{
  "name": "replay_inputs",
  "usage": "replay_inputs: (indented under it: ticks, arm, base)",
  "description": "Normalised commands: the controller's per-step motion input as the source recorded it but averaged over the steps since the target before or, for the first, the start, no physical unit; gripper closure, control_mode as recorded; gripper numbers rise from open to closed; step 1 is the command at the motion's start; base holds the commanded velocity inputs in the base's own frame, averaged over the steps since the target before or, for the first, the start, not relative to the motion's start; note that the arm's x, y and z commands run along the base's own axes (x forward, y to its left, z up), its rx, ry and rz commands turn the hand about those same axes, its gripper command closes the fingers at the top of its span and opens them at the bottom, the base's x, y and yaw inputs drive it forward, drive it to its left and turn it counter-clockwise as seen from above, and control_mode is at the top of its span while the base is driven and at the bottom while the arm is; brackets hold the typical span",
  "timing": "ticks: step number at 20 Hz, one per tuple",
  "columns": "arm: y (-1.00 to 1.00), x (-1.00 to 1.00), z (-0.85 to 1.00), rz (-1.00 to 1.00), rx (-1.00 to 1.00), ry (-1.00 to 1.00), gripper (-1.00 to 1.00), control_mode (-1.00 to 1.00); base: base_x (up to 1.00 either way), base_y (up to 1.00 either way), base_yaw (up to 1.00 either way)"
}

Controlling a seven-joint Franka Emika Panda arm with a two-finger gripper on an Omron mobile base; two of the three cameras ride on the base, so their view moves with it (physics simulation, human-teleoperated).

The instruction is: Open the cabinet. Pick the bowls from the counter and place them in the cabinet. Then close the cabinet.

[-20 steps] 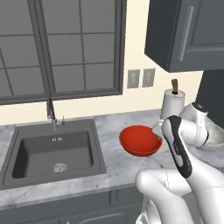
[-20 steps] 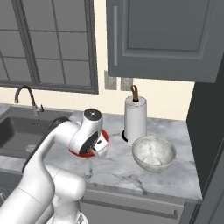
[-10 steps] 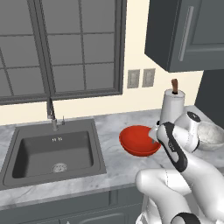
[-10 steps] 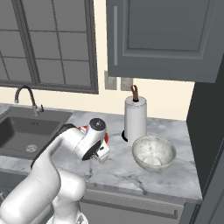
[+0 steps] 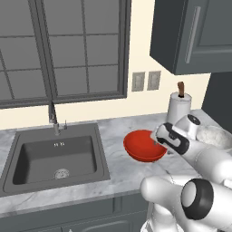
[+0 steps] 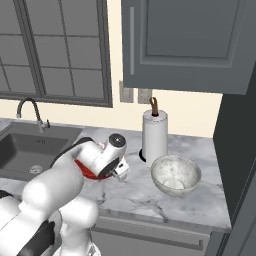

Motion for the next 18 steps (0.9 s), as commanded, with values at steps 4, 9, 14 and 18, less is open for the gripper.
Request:
replay_inputs:
  ticks: [4, 9, 14, 18]
  arm:
    - [0.00, 0.20, -0.28, 0.00, 0.00, 0.00, -1.00, -1.00]
    - [0.00, 0.02, -0.31, 0.00, 0.00, 0.00, -1.00, -1.00]
    - [0.01, 0.00, -0.26, 0.00, 0.00, 0.00, -1.00, -1.00]
    - [0.18, 0.00, -0.18, 0.00, 0.00, 0.00, 1.00, -1.00]
  base:
    - [0.00, 0.00, 0.00]
    - [0.00, 0.00, 0.00]
    - [0.00, 0.00, 0.00]
    - [0.00, 0.00, 0.00]
